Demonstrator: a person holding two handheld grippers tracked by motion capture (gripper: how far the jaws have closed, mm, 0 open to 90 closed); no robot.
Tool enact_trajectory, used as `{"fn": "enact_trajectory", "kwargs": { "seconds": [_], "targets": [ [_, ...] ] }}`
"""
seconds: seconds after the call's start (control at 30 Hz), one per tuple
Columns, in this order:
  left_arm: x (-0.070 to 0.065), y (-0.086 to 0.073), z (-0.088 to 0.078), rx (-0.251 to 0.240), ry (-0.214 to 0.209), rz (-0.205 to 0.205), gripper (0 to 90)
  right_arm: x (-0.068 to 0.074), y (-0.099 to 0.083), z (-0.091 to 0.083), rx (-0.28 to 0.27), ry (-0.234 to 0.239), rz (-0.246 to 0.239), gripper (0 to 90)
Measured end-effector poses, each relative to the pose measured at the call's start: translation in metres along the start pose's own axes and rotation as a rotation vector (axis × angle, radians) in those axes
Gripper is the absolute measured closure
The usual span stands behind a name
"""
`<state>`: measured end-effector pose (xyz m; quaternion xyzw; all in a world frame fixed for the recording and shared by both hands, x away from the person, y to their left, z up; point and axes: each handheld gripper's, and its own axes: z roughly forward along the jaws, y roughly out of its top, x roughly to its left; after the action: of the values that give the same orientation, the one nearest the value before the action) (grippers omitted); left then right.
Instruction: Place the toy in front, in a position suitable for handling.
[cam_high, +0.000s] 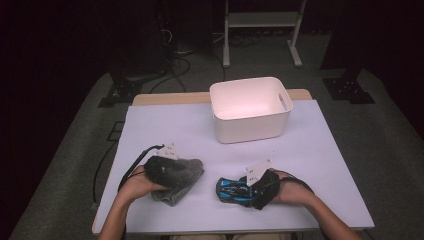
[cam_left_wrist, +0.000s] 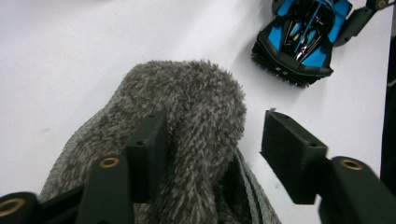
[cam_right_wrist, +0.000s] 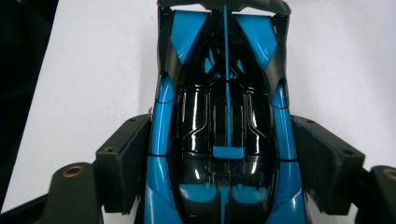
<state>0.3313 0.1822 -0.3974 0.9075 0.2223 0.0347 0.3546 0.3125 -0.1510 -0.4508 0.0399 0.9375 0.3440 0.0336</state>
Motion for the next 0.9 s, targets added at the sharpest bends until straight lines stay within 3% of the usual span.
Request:
{"fn": "enact_trajectory", "kwargs": {
  "seconds": [0.2, 0.6, 0.9],
  "targets": [
    [-0.0003, 0.0004, -0.0011, -0.019, 0.02, -0.009, 31.8, 0.001, -0.0057, -0.005, -0.058, -0.009, 0.06, 23.7],
    [-0.0001, -0.0009, -0.0028, -0.027, 0.039, -0.016, 23.2, 0.0028, -0.0049, -0.0083, -0.096, -0.022, 0.076, 22.3],
    [0.0006, -0.0013, -0.0038, -0.04, 0.044, -0.026, 19.4, 0.0005, -0.0051, -0.0098, -0.119, -0.003, 0.102, 22.1]
  ]
}}
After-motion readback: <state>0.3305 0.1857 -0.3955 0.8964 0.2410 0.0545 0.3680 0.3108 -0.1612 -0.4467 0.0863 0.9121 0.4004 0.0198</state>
